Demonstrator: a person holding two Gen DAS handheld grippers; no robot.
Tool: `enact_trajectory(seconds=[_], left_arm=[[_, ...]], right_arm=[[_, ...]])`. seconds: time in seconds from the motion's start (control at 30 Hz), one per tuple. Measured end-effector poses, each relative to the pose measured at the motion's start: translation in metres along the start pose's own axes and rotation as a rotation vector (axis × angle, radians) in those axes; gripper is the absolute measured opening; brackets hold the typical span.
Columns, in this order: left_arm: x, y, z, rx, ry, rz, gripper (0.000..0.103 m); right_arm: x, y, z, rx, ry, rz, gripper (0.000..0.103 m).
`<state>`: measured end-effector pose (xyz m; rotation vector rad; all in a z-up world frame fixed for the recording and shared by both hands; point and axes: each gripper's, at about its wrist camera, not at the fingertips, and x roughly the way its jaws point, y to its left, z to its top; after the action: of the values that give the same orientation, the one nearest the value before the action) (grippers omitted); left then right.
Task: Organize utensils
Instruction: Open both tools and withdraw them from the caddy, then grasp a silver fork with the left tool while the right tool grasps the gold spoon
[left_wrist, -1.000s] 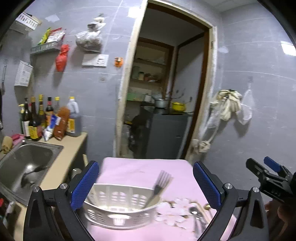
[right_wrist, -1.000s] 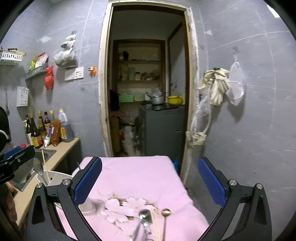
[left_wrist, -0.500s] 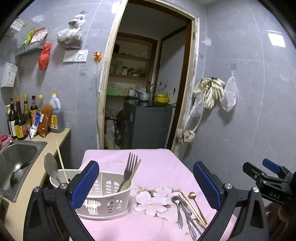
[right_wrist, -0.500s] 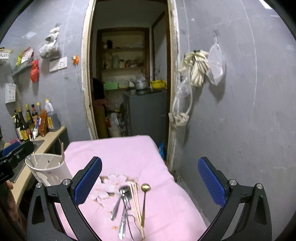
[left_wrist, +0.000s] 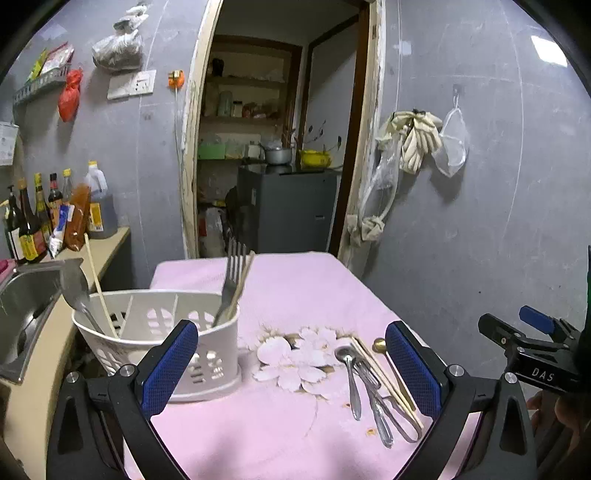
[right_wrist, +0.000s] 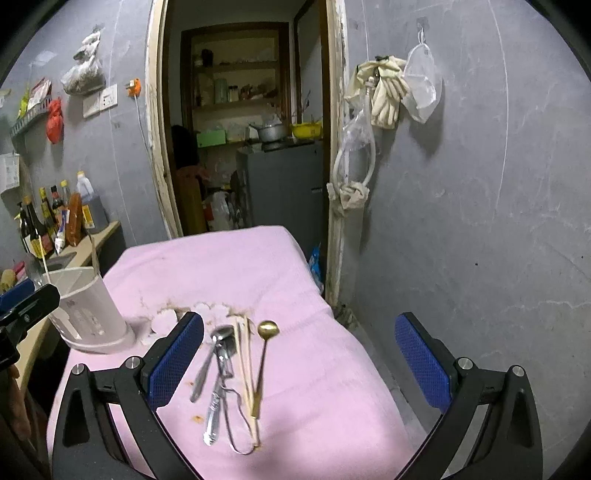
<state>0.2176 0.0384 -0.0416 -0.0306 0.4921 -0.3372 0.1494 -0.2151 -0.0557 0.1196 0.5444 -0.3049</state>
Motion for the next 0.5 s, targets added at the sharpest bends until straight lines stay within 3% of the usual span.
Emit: enact_trajectory(seconds=[0.5], left_arm=[[0.064, -0.034, -0.012, -0.035, 0.139, 0.019, 0.102]], right_arm=[[0.043, -0.046, 0.004, -0.020, 0.087, 0.043, 0.102]])
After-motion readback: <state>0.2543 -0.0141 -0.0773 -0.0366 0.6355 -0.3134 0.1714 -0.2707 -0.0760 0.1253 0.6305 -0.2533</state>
